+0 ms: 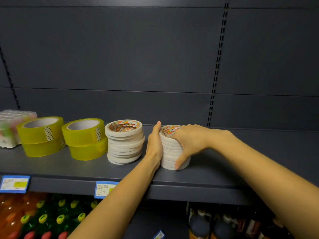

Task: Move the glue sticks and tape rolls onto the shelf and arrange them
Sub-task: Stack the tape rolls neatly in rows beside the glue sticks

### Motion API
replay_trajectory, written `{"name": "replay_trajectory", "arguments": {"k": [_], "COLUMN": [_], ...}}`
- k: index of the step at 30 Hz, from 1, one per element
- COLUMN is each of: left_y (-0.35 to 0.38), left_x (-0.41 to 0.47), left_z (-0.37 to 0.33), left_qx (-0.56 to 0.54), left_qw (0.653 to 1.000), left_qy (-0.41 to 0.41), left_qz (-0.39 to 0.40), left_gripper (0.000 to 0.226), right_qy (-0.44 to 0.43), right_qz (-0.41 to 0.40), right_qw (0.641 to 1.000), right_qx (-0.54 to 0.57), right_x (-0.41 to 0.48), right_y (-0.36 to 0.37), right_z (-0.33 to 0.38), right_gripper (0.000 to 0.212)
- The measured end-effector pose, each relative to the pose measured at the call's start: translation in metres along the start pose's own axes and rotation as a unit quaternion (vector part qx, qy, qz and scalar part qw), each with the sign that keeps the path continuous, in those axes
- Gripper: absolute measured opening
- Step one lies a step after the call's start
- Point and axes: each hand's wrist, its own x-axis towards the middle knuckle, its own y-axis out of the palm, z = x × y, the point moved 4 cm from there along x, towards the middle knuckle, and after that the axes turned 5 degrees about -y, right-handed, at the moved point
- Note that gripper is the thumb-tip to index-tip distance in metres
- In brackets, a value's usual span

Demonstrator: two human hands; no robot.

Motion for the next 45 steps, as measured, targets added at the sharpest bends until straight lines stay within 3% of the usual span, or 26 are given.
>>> {"name": "replay_trajectory", "arguments": {"k": [7,13,15,16,17,18,19,20,22,24,27,32,38,40,42,44,45], "left_y": [0.000,0.002,0.002,0.002,0.002,0.001,0.001,0.001,0.002,0.005,0.010,0.013,0.013,0.011,0.003,-0.012,-0.022], "left_x": [0.009,0.014,0.013,0.013,0.013,0.011,0.007,0.004,0.002,-0.001,-0.005,-0.007,-0.014,-0.022,-0.036,-0.058,-0.072], "left_z": [0.003,0.003,0.003,0.003,0.003,0.003,0.002,0.003,0.003,0.004,0.005,0.007,0.002,-0.002,-0.008,-0.017,-0.024], "left_qx": [-0.016,-0.020,-0.034,-0.033,-0.024,-0.016,-0.013,-0.010,0.002,0.013,0.016,0.029,0.066,0.099,0.135,0.162,0.163], "left_qw": [0.999,0.996,0.996,0.996,0.997,0.998,0.998,0.998,0.999,0.999,0.999,1.000,0.998,0.995,0.990,0.981,0.976], "left_qy": [0.005,0.000,0.004,0.012,0.022,0.025,0.015,0.005,-0.002,-0.005,-0.014,-0.009,0.002,0.013,0.046,0.101,0.145], "left_qz": [0.042,0.085,0.083,0.083,0.073,0.062,0.059,0.054,0.045,0.039,0.030,0.009,-0.013,-0.011,0.001,0.012,0.013], "left_gripper": [0.058,0.059,0.062,0.062,0.059,0.057,0.059,0.063,0.065,0.064,0.064,0.056,0.058,0.062,0.057,0.032,0.020], "right_qy": [-0.018,-0.029,-0.006,0.017,0.050,0.085,0.125,0.176,0.244,0.275,0.335,0.388,0.374,0.359,0.336,0.237,0.169], "right_qz": [0.068,0.079,0.012,-0.075,-0.198,-0.332,-0.444,-0.501,-0.457,-0.362,-0.348,-0.372,-0.363,-0.444,-0.580,-0.666,-0.665], "right_qw": [0.994,0.992,0.992,0.984,0.953,0.892,0.808,0.727,0.601,0.506,0.455,0.442,0.441,0.473,0.519,0.538,0.563], "right_qx": [0.077,0.098,0.123,0.160,0.222,0.295,0.366,0.435,0.608,0.734,0.748,0.718,0.731,0.671,0.530,0.458,0.460], "right_x": [0.007,0.004,-0.001,-0.005,-0.010,-0.017,-0.025,-0.030,-0.024,-0.015,-0.011,-0.008,-0.007,-0.016,-0.036,-0.048,-0.047], "right_y": [-0.001,-0.004,-0.009,-0.011,-0.013,-0.011,-0.004,0.010,0.045,0.072,0.083,0.084,0.084,0.077,0.055,0.024,0.008], "right_z": [0.001,0.003,0.003,0.000,-0.006,-0.013,-0.020,-0.025,-0.021,-0.008,-0.002,-0.008,-0.009,-0.009,-0.008,0.003,0.012], "right_gripper": [0.034,0.033,0.034,0.039,0.041,0.036,0.029,0.028,0.040,0.055,0.066,0.069,0.069,0.052,0.033,0.027,0.025]}}
